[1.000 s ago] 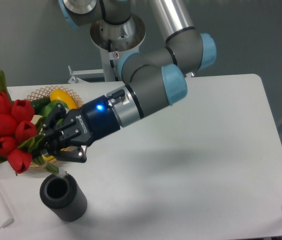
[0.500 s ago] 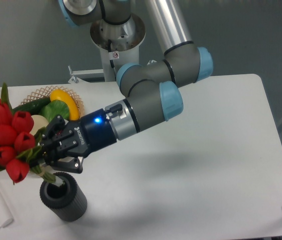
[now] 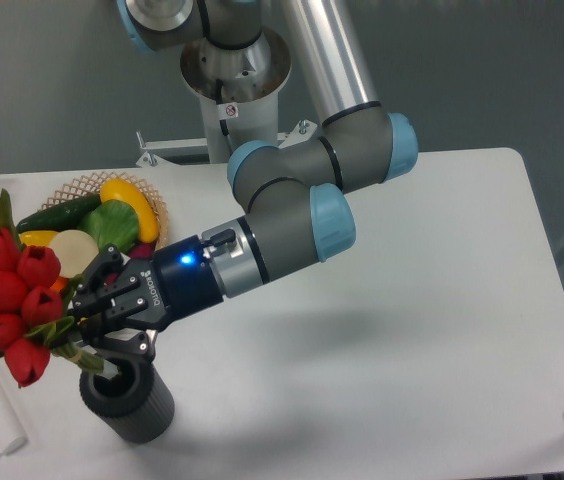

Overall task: Insert the flowers into the vase
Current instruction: 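Lower the tulip stems into the grey vase opening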

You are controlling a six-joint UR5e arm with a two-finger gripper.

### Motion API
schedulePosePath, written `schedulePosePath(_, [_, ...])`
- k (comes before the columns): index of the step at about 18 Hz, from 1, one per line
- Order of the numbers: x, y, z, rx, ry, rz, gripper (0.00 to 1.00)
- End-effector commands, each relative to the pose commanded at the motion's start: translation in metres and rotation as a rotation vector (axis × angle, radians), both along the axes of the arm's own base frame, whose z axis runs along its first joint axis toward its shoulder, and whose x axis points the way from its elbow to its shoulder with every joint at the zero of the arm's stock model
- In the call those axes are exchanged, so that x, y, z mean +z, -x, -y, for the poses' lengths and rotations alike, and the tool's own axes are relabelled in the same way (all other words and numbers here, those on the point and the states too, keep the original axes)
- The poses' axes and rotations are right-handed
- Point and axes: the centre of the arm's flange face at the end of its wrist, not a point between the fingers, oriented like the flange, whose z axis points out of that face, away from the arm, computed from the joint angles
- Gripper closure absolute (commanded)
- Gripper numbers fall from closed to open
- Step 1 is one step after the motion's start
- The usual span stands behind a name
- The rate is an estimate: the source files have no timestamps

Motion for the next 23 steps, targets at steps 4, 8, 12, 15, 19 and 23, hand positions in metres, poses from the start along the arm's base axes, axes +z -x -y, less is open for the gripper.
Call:
schedulePosePath(4, [-0.006,0.001,-0.001,0.001,0.007,0.006,0.82])
schedulePosePath(8, [-0.02,0.005,-0.003,0.002,0.021,0.02,0.81])
schedulePosePath(12, [-0.026,0.006,-0.005,0.002,0.028,0.026,0.81])
schedulePosePath(15, [-0.037,0.009,-0.006,0.003,0.04,0.038,0.81])
schedulePosePath(19, [-0.051,0.015,-0.003,0.013,0.059,0.056,0.81])
schedulePosePath(23, [-0.071,0.023,0.003,0.026,0.063,0.061,0.81])
